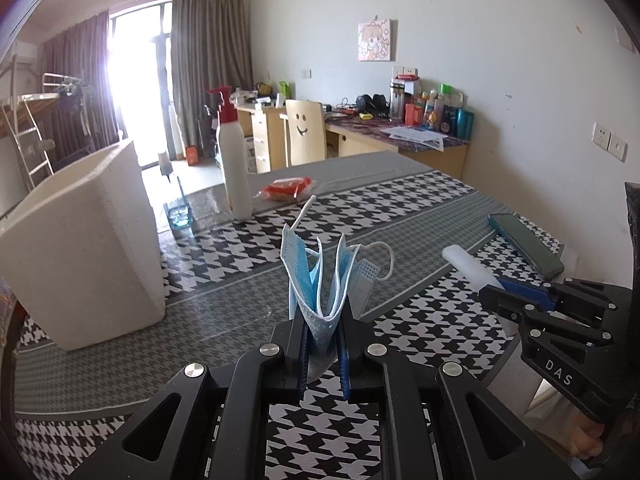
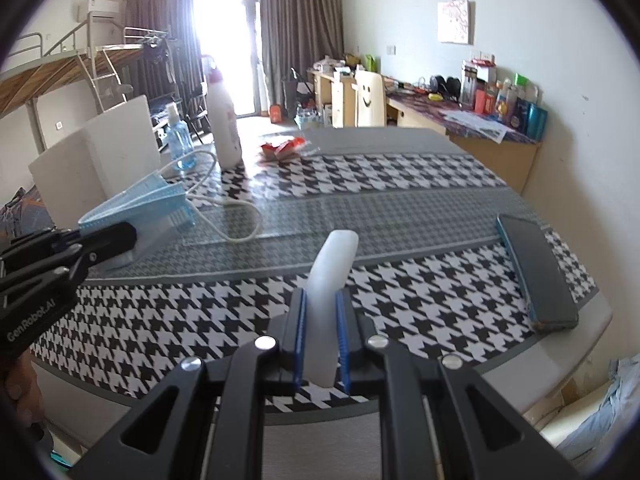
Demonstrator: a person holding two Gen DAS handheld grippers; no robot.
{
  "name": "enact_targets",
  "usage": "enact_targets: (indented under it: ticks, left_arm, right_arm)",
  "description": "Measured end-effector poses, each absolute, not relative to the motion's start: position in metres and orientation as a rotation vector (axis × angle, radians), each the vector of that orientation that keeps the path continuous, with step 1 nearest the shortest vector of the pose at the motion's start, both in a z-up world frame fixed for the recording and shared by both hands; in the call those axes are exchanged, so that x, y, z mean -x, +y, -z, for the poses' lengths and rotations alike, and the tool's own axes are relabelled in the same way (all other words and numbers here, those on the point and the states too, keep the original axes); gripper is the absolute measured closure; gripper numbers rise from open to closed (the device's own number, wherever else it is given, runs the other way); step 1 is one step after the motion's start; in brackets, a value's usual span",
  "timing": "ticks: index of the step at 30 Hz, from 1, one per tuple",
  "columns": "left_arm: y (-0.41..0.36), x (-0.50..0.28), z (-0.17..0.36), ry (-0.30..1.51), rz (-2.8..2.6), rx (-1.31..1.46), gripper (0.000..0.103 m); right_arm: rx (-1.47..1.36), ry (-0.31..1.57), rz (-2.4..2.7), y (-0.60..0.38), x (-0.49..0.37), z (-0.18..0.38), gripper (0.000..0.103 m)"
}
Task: Organize soft objects
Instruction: 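Carry the face mask and white roller with both tools over the foam box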
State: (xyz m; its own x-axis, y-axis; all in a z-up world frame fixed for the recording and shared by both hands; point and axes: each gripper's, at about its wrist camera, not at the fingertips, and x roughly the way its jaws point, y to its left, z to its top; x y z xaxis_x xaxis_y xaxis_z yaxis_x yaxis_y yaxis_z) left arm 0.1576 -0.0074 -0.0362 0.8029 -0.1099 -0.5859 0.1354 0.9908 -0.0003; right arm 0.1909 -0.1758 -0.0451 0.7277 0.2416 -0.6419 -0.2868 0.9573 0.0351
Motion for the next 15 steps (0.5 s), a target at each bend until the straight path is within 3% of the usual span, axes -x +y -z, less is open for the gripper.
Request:
enact_targets:
  ticks: [15]
  left_arm:
    - [-0.005,-0.149,0.017,0.576,0.106,-0.056,0.091]
  right_arm:
    - [0.058,0.644,-0.327,-0.175,-0.189,0.022,0.085]
